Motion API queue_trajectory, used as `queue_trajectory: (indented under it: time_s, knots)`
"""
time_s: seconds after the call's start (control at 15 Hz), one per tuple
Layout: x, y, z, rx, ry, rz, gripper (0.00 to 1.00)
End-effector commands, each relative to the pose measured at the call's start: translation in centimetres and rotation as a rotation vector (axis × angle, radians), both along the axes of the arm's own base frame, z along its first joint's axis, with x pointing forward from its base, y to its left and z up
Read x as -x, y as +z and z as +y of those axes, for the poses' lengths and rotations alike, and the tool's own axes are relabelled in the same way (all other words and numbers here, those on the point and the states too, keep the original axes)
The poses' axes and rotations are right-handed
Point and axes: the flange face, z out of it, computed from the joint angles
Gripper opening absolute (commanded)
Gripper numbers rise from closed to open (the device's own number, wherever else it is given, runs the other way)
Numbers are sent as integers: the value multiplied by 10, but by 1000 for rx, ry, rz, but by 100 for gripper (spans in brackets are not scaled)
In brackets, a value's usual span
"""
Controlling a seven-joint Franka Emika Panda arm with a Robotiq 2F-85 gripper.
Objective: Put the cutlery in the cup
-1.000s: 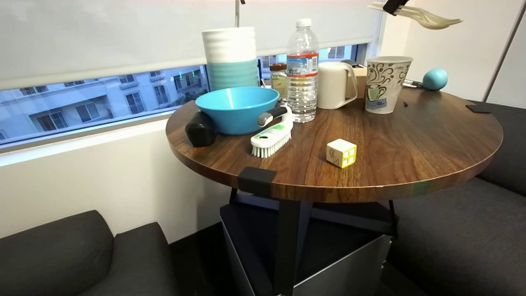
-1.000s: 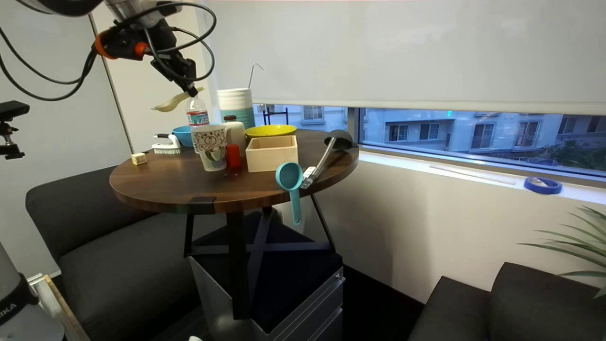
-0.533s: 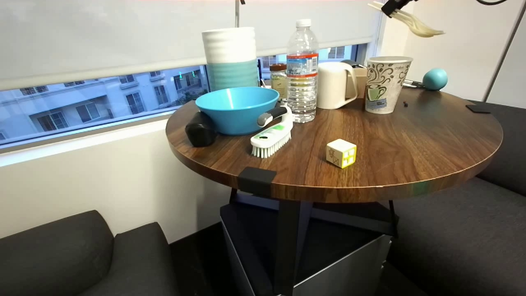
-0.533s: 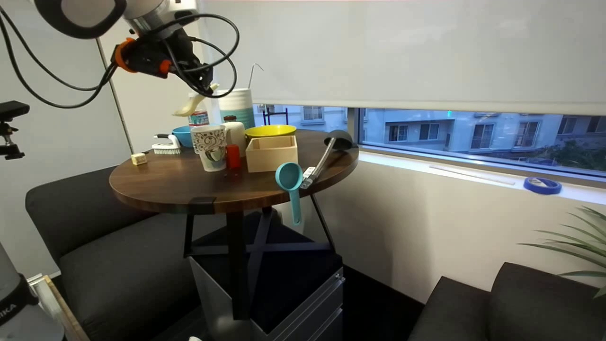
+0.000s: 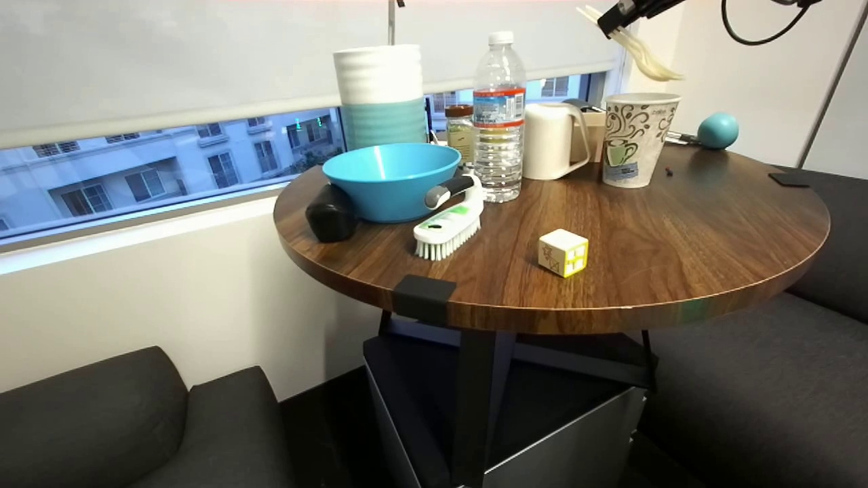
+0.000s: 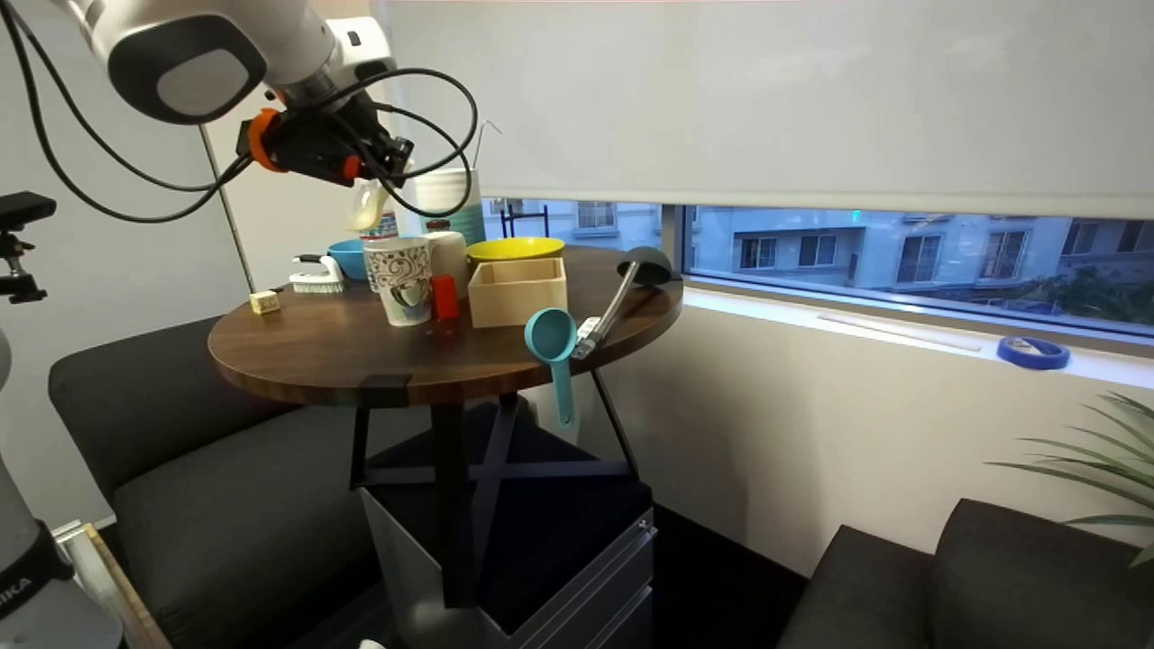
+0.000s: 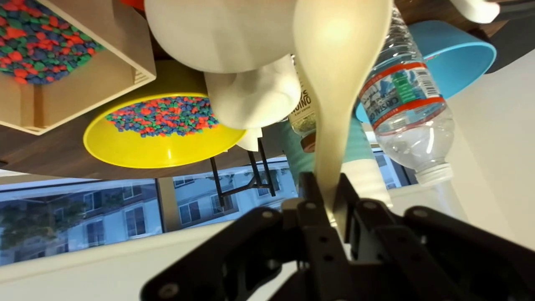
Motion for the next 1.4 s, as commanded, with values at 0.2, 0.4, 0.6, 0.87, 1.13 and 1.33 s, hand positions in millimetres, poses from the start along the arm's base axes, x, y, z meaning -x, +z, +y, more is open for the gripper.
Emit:
queue_trajectory:
  time_s: [0.2,0.4,0.6,0.87,1.13,1.33]
  knots:
    - [2,-1,-4,-18,8,-35,3]
    - [2,-7,-8,-24,26,-64,3]
    - [1,-10,-14,-33,38,-131,3]
    - [-1,-16,-17,-63,75,-185,3]
    - [0,-32,-22,-94,102,-185,3]
    - [3,-37,-30,-99,88,-208,3]
